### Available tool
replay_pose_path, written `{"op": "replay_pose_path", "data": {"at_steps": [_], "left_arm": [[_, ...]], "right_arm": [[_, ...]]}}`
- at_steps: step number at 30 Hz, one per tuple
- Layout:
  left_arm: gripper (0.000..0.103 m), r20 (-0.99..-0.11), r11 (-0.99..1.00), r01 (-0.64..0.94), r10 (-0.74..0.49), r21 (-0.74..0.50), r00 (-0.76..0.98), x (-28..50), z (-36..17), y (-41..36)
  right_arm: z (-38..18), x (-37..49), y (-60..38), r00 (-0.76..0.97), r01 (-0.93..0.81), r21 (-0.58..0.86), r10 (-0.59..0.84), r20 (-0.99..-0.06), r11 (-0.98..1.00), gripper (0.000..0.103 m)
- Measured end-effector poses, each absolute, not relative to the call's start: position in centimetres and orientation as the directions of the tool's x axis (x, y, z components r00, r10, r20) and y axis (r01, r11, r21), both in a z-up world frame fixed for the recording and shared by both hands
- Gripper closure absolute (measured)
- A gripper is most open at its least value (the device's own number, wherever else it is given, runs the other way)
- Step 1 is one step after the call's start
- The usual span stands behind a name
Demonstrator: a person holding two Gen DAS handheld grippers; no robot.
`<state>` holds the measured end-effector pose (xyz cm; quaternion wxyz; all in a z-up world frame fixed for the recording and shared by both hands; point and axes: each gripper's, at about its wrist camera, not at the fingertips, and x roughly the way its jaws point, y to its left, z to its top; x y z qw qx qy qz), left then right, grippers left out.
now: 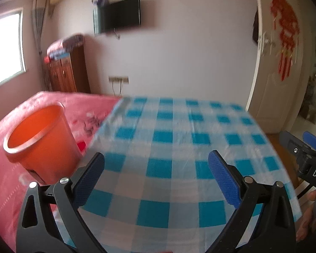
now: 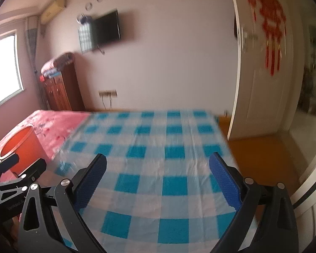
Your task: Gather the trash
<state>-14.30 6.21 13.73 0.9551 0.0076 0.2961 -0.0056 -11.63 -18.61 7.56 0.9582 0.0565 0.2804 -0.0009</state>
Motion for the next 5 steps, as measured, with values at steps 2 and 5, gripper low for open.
{"op": "replay_pose_path", "data": {"at_steps": [2, 5], "left_arm": [[0.004, -0.612, 1.0, 0.005, 0.003, 0.012, 0.791, -12.5, 11.6, 5.7], [0.004, -0.667, 0.999, 0.003, 0.02, 0.033, 0.744, -9.9, 8.4, 4.7]], "right_arm": [[5.1, -9.5, -19.0, 0.8, 0.049, 0.118, 0.032, -0.599, 0.992, 0.007], [1.2, -6.4, -19.5, 0.734, 0.087, 0.096, 0.002, -0.679, 0.992, 0.007]]}}
